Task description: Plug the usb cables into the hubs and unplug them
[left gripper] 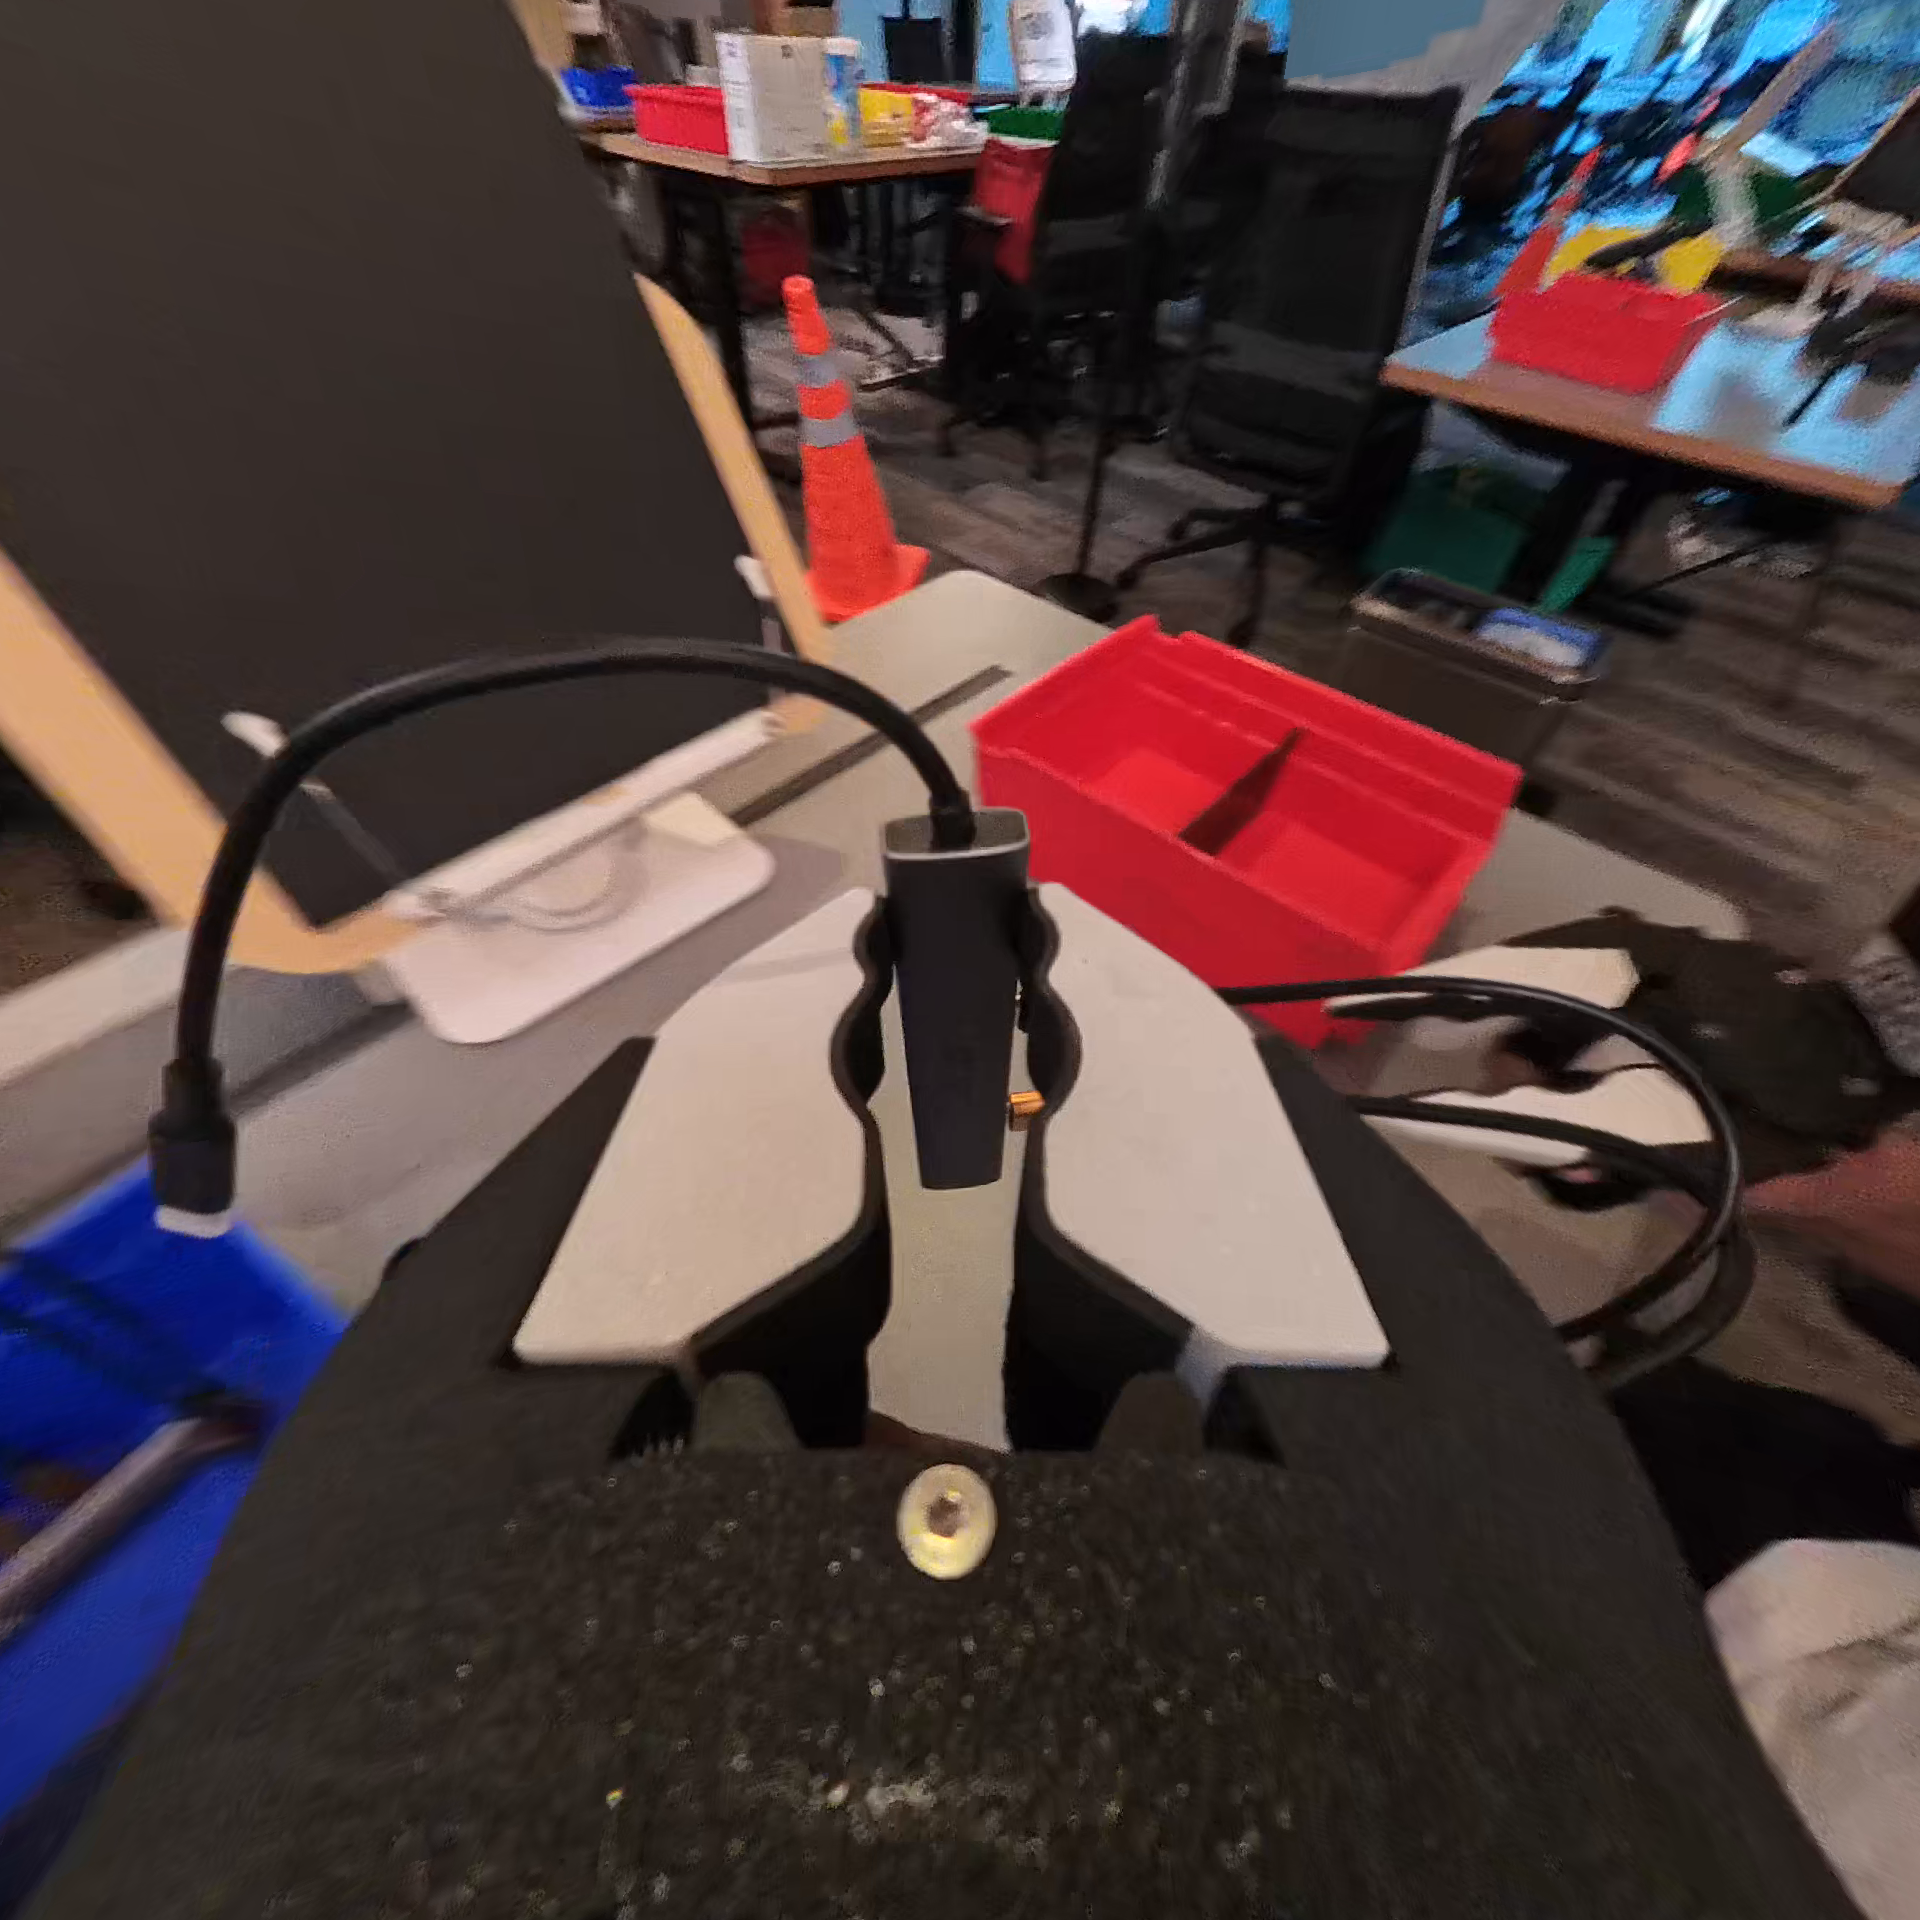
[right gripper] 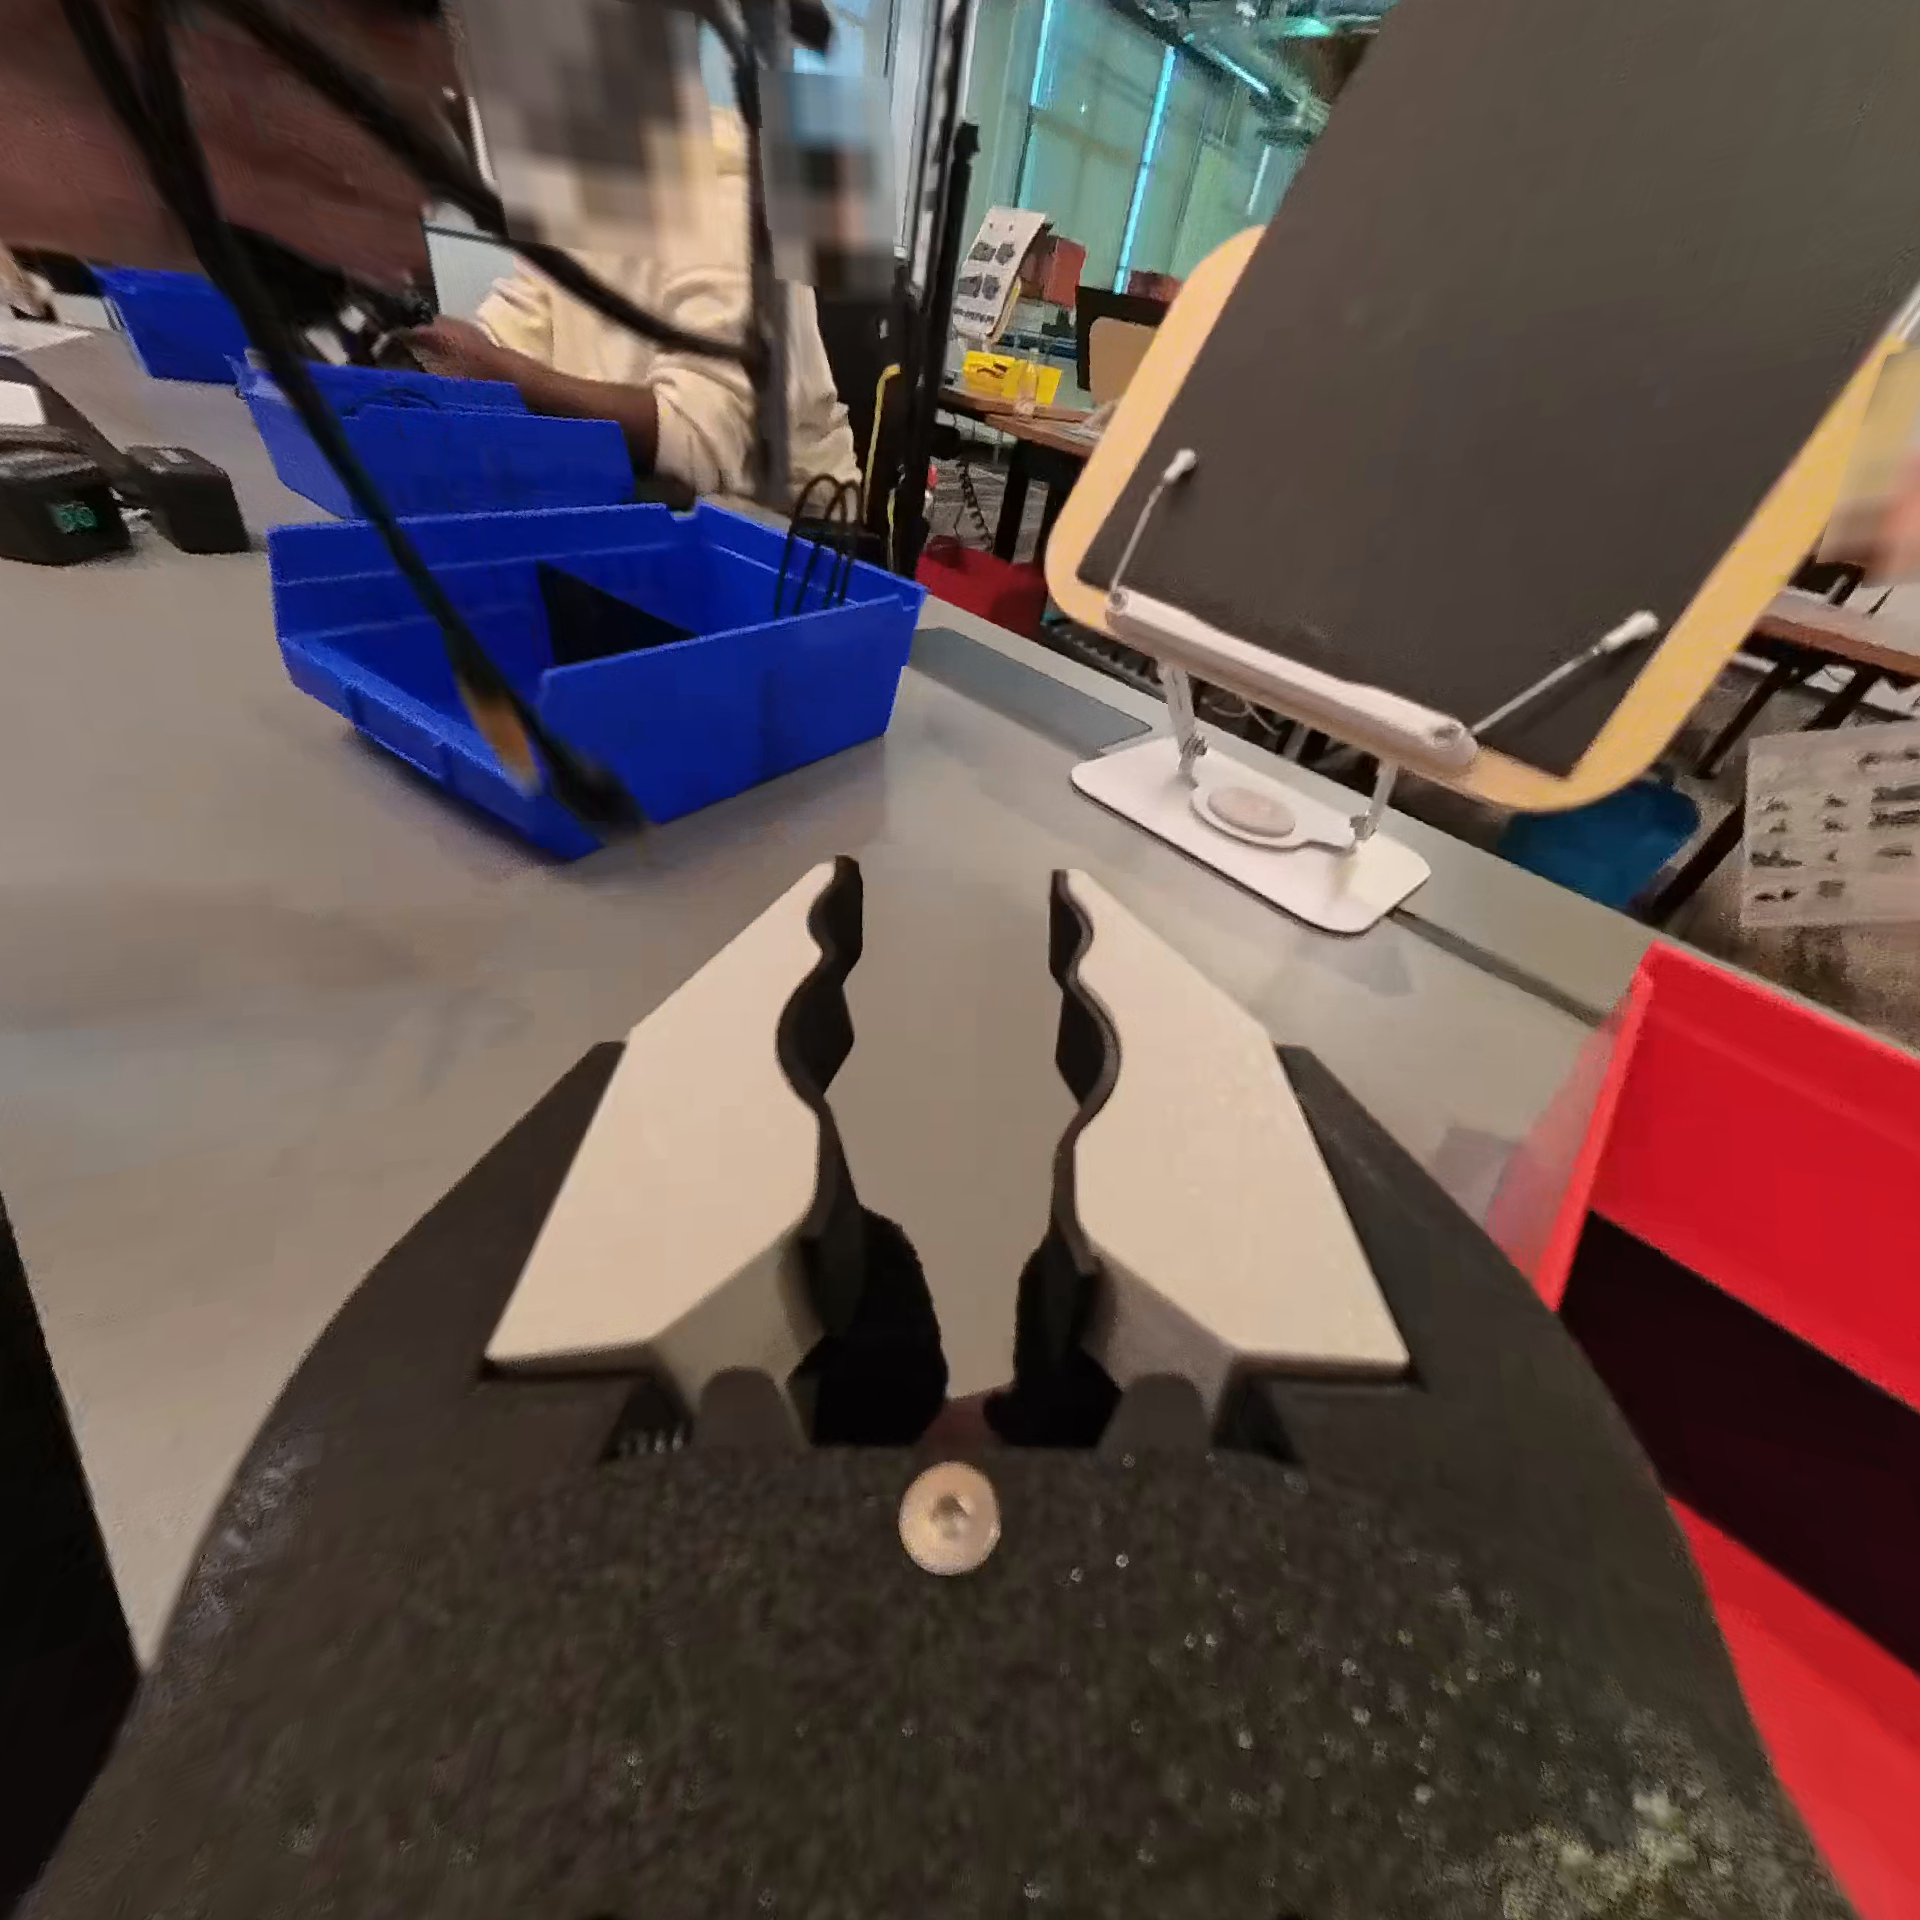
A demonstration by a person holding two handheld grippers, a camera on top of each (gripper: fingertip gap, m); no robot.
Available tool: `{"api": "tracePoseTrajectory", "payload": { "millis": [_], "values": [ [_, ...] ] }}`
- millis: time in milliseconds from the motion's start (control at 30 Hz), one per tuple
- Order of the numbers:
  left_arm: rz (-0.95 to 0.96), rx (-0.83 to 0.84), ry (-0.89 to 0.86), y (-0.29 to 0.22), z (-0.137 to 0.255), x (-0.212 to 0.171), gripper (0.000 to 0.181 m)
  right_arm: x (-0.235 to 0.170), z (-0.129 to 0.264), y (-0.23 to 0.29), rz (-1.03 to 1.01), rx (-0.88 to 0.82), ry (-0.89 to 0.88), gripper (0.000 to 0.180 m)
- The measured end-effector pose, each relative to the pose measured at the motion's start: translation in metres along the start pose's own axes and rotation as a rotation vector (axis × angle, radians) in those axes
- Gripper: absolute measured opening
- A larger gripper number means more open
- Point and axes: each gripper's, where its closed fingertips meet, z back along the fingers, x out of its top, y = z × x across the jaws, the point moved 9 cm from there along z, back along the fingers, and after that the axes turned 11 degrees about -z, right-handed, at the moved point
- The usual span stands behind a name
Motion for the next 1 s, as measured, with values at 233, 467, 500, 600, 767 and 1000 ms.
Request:
{"api": "tracePoseTrajectory", "payload": {
  "millis": [233, 467, 500, 600, 767, 1000],
  "values": [
    [0.173, -0.144, -0.048, -0.071, -0.04, -0.042, 0.023, 0.003, -0.008, 0.026, -0.033, 0.041, -0.064, 0.023],
    [0.195, -0.177, -0.014, -0.101, -0.04, -0.06, 0.023, -0.008, 0.004, 0.042, 0.047, 0.073, -0.032, 0.006],
    [0.194, -0.176, -0.018, -0.103, -0.038, -0.062, 0.023, -0.009, 0.005, 0.041, 0.03, 0.068, -0.031, 0.005],
    [0.171, -0.223, -0.047, -0.108, -0.032, -0.068, 0.023, -0.014, 0.01, 0.036, -0.128, 0.141, -0.039, 0.005],
    [0.154, -0.404, -0.11, -0.116, -0.021, -0.099, 0.023, -0.023, 0.014, 0.035, -0.528, 0.52, -0.042, 0.005],
    [0.238, -0.541, -0.232, -0.118, -0.011, -0.125, 0.014, -0.031, 0.01, 0.047, -0.577, 0.663, 0.018, 0.005]
  ]
}}
